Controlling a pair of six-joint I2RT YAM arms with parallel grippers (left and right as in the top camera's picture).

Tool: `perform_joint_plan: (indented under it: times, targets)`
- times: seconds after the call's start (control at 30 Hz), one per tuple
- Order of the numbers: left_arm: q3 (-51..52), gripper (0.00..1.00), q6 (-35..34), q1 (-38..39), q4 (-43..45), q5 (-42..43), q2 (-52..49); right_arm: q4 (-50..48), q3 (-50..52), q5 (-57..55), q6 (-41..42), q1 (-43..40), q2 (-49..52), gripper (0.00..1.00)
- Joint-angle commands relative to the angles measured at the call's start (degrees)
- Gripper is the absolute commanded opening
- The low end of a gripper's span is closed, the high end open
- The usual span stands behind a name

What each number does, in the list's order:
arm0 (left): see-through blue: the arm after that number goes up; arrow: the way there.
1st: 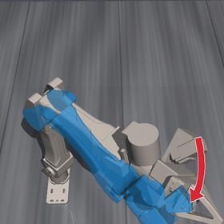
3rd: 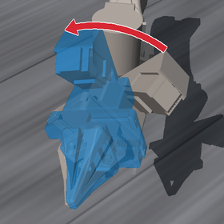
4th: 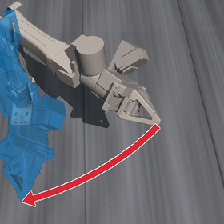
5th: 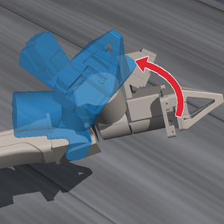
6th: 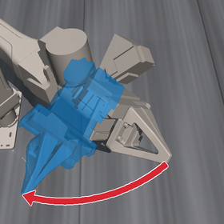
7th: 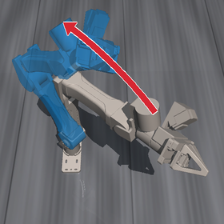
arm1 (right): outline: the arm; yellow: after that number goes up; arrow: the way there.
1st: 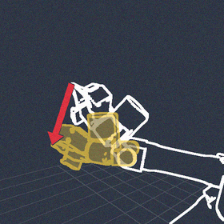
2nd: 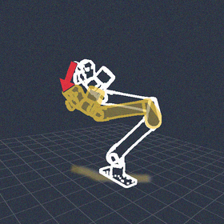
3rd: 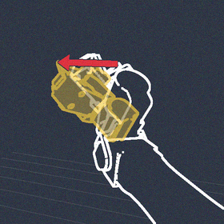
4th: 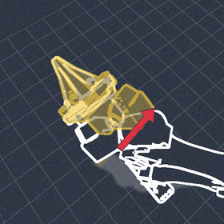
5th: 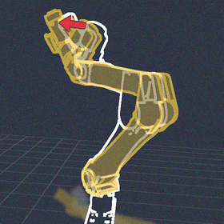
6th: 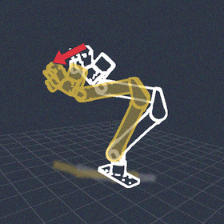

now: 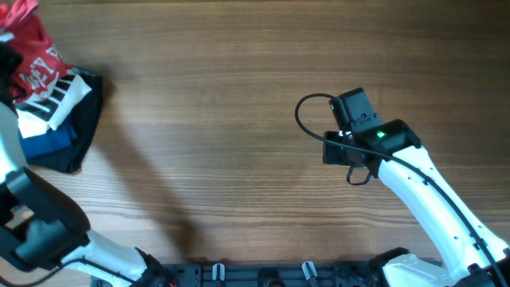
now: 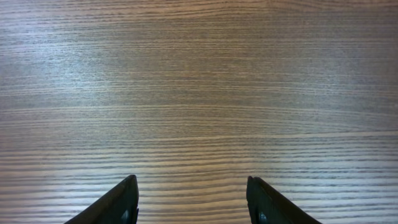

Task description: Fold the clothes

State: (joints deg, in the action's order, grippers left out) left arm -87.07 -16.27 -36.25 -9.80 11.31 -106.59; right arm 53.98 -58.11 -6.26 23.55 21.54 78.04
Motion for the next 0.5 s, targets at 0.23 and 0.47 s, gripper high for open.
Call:
perform_joint_plan:
  times: [0.23, 0.47]
  targets:
    - [-0.1, 1.0, -16.4, -13.1, -2.0, 0.5, -5.8, -0.4, -0.7, -0.2, 2.1, 0.0, -0.7, 0.57]
    - [-0.1, 1.0, -20.2, -20.0, -3.9, 15.2, 0.9, -0.4, -0.7, -0.1, 2.1, 0.0, -0.7, 0.57]
